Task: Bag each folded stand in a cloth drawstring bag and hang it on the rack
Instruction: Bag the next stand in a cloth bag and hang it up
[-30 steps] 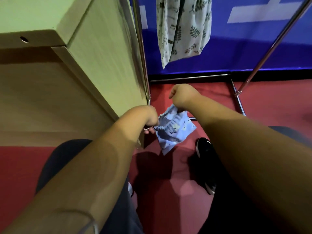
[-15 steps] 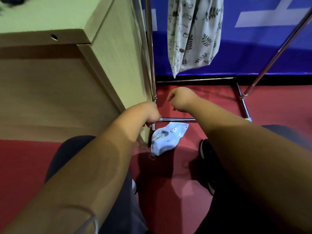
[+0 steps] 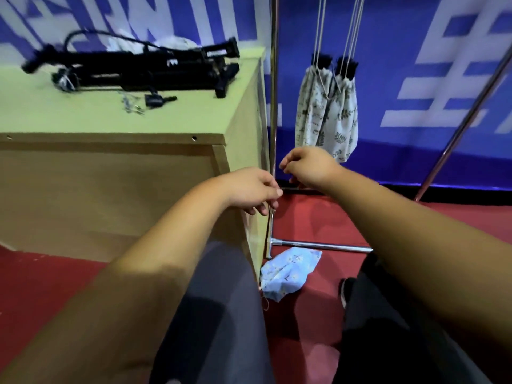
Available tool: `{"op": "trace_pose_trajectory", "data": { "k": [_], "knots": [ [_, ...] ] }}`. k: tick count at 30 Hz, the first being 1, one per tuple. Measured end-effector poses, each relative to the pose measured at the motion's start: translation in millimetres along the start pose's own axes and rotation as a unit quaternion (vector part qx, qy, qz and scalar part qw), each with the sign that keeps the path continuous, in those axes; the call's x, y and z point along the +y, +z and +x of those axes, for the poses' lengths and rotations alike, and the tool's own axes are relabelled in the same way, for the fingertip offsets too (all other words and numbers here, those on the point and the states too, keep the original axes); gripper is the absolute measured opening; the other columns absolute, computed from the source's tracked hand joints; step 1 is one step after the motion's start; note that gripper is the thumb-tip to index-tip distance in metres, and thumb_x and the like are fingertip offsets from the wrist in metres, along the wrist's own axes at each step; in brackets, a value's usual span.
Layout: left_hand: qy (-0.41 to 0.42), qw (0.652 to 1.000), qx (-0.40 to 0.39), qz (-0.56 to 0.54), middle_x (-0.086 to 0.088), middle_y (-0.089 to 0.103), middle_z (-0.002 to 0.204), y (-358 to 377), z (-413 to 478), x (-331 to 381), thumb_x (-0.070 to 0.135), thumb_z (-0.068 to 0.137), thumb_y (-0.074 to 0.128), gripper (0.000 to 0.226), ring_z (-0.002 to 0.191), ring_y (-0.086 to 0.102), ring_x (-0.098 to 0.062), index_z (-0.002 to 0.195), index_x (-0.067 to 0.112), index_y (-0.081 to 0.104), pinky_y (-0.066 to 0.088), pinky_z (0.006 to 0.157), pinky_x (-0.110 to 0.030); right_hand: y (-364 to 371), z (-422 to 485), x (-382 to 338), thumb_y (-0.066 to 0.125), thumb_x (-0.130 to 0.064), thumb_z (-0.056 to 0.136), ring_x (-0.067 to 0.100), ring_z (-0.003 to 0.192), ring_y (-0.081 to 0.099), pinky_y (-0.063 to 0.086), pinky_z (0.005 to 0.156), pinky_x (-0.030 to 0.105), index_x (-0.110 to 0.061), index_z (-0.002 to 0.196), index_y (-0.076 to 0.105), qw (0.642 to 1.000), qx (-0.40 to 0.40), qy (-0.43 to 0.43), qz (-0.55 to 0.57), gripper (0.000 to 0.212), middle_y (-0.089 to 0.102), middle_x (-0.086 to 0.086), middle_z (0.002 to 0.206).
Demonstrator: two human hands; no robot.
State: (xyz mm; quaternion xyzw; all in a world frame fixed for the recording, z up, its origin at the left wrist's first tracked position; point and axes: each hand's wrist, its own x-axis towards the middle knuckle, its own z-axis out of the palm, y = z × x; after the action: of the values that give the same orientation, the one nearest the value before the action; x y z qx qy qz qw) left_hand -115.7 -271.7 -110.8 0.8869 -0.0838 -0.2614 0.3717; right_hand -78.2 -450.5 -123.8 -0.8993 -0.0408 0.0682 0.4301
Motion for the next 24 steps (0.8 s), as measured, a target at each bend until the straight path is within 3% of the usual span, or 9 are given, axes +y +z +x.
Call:
{"op": "trace_pose_trajectory", "data": {
  "k": [2, 5, 10, 12, 21, 24],
  "knots": [
    [0.038, 0.999, -0.003, -0.021, -0.006, 0.078, 0.103, -20.9, -23.4, 23.0, 0.025, 0.109, 0.057, 0.016, 0.082, 0.073, -0.020, 0.111, 0.010, 0.065, 0.054, 0.072, -0.033, -23.6, -3.7, -34.1, 0.056, -0.007, 0.098, 0.034, 0.080, 0.075, 0.062, 0.067, 0.044, -0.018, 0.094, 0.075, 0.999, 0.019, -0.030, 0.006, 0.023, 0.079, 0.012, 0.098],
    [0.084, 0.996, 0.008, -0.022, -0.006, 0.080, 0.108, -55.5, -54.7, 52.6, 0.028, 0.109, 0.059, 0.025, 0.088, 0.076, -0.019, 0.121, 0.008, 0.066, 0.055, 0.082, -0.038, -50.0, -11.8, -82.1, 0.053, -0.006, 0.103, 0.023, 0.075, 0.069, 0.060, 0.064, 0.037, -0.010, 0.105, 0.075, 0.997, 0.036, -0.069, 0.011, 0.023, 0.076, 0.007, 0.096],
    [0.109, 0.989, 0.100, -0.016, -0.008, 0.081, 0.105, -108.2, -80.1, 68.2, 0.027, 0.108, 0.060, 0.022, 0.086, 0.077, -0.019, 0.119, 0.010, 0.071, 0.056, 0.073, -0.031, -66.1, -15.8, -130.5, 0.054, -0.014, 0.107, 0.021, 0.080, 0.072, 0.064, 0.076, 0.043, -0.014, 0.108, 0.074, 0.994, 0.034, -0.104, 0.027, 0.020, 0.075, 0.005, 0.102],
    [0.098, 0.983, 0.152, -0.022, -0.009, 0.081, 0.101, -124.3, -81.9, 62.1, 0.024, 0.107, 0.061, 0.021, 0.080, 0.074, -0.018, 0.115, 0.009, 0.073, 0.054, 0.067, -0.032, -66.5, -11.4, -141.4, 0.055, -0.014, 0.106, 0.021, 0.077, 0.072, 0.063, 0.074, 0.042, -0.015, 0.104, 0.074, 0.993, 0.031, -0.113, 0.032, 0.020, 0.076, 0.006, 0.103],
    [0.092, 0.955, 0.279, -0.032, -0.003, 0.081, 0.091, -182.9, -74.2, 41.5, 0.021, 0.105, 0.060, 0.019, 0.073, 0.072, -0.014, 0.104, 0.018, 0.078, 0.060, 0.069, -0.034, -49.8, 29.2, -175.6, 0.056, -0.013, 0.105, 0.020, 0.086, 0.072, 0.063, 0.073, 0.041, -0.019, 0.102, 0.075, 0.989, 0.029, -0.146, 0.003, 0.020, 0.075, 0.002, 0.099],
    [0.084, 0.948, 0.304, -0.043, 0.000, 0.081, 0.090, -202.7, -61.2, 34.1, 0.022, 0.104, 0.059, 0.019, 0.074, 0.072, -0.013, 0.102, 0.019, 0.078, 0.060, 0.071, -0.034, -41.3, 54.9, -186.3, 0.057, -0.016, 0.105, 0.010, 0.083, 0.064, 0.051, 0.068, 0.028, -0.021, 0.104, 0.076, 0.984, 0.055, -0.170, -0.017, 0.019, 0.070, -0.010, 0.093]
  ]
}}
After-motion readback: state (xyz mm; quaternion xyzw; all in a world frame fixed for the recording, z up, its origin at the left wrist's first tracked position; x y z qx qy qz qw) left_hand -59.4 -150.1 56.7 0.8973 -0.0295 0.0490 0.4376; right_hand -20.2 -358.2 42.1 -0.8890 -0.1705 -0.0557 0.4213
